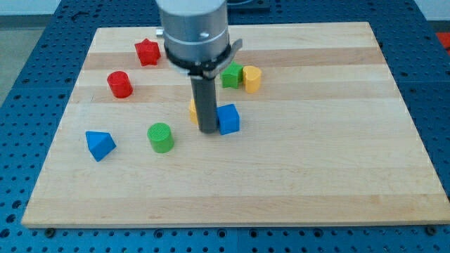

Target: Push the blue cube to the center of the board

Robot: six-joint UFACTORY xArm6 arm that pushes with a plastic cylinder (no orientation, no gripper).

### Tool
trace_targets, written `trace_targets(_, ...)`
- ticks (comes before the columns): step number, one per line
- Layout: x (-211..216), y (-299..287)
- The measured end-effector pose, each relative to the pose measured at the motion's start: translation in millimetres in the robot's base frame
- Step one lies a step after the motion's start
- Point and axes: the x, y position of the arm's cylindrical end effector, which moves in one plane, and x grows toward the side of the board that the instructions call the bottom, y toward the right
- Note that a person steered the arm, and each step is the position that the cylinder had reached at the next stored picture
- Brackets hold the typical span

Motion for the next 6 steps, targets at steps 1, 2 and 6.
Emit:
trace_targets(1, -2, 13)
trace_targets(2, 16, 22)
trace_targets(6, 1, 69)
